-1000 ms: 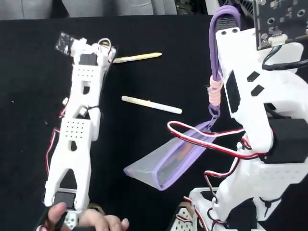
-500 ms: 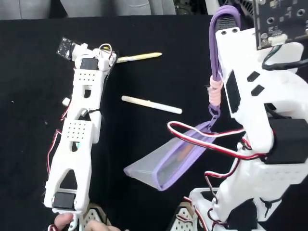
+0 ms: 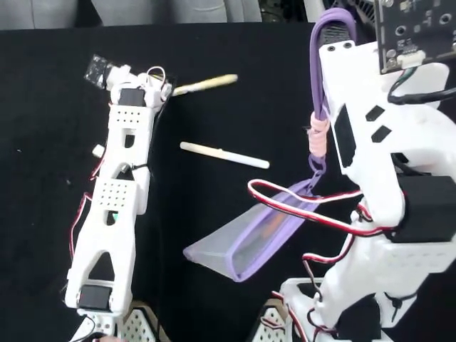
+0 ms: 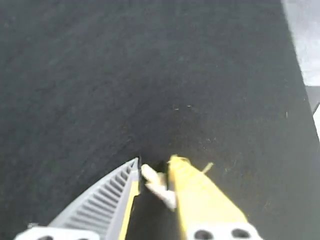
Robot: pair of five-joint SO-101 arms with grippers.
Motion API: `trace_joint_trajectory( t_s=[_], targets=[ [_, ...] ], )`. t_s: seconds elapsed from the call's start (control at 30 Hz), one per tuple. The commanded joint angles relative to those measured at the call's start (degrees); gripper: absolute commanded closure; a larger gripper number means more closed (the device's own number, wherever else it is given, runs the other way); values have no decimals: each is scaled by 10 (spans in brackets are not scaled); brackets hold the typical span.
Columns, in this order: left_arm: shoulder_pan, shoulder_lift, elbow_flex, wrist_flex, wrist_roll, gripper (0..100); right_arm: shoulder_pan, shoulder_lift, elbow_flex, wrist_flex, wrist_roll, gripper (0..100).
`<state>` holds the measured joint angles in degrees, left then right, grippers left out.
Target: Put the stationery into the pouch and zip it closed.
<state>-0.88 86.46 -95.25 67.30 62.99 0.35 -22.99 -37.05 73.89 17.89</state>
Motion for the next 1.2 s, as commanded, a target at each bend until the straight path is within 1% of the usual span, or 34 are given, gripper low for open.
trace_joint_trajectory(
  t_s=[0.0,0.23,0.43,0.63,0.8,0.97,1.07,1.17],
  targets=[
    [-8,12,4,13,-80,965,13,-1,-24,1,5,987],
    [-6,6,-5,124,-80,970,13,-2,-24,1,5,987],
    [-24,-44,-5,180,-80,970,13,-2,-25,1,5,987],
    [-44,-123,-5,232,-83,970,13,-2,-26,1,5,987],
    [-82,-186,-5,239,-85,970,13,-2,-26,1,5,987],
    [-122,-245,-5,239,-117,970,13,-2,-27,1,5,987],
    [-135,-275,-5,239,-132,970,13,-2,-27,1,5,987],
    [-130,-317,-5,236,-150,970,13,-2,-27,1,5,987]
  ],
)
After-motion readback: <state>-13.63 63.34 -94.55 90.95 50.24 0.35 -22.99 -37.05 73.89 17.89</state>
